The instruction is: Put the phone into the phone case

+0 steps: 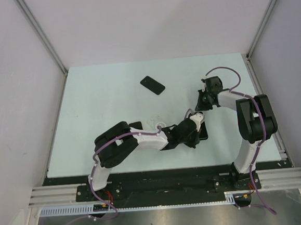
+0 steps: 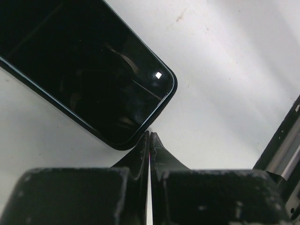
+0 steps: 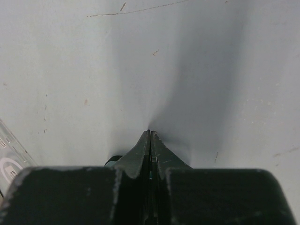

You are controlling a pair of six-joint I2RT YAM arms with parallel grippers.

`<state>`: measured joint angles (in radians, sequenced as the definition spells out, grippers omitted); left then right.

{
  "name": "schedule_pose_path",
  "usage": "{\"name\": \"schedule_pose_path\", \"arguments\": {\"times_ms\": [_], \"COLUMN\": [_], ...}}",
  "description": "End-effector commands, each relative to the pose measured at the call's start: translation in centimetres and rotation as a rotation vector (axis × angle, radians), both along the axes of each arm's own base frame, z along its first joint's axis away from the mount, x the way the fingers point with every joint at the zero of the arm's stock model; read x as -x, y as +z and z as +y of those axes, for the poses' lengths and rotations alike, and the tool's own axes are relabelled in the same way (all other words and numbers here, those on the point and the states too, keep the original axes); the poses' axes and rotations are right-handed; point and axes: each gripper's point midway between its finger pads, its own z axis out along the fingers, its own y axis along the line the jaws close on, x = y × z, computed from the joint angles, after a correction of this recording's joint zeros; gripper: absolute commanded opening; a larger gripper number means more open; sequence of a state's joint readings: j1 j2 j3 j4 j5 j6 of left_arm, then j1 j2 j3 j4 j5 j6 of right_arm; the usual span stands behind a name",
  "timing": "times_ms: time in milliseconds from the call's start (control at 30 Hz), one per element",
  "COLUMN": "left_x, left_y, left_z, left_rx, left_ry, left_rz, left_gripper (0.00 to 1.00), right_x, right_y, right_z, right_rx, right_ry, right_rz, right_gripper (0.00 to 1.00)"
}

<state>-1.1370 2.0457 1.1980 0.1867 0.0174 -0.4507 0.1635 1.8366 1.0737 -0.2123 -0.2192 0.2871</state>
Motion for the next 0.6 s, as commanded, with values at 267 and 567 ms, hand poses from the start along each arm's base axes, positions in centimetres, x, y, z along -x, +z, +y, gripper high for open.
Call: {"name": "schedule_pose_path", "arguments": {"times_ms": [267, 567], "left_x": [-2.1, -2.1], "left_y": [-1.3, -1.6], "left_z": [1.0, 1.9], "left_rx": [-0.107, -0.122], "left_ry": [0.152, 0.191], "left_rz": [-0.017, -0.012], "left_gripper": [0.00, 0.00], "right_x": [3.3, 6.0], "right_y": [-0.9, -2.1], "right_z": [-0.2, -0.4], "right_rx": [0.034, 0.091], "right_ry": [0.034, 0.036], "right_rz": [0.135, 0.198], "right_gripper": [0.01, 0.01]}}
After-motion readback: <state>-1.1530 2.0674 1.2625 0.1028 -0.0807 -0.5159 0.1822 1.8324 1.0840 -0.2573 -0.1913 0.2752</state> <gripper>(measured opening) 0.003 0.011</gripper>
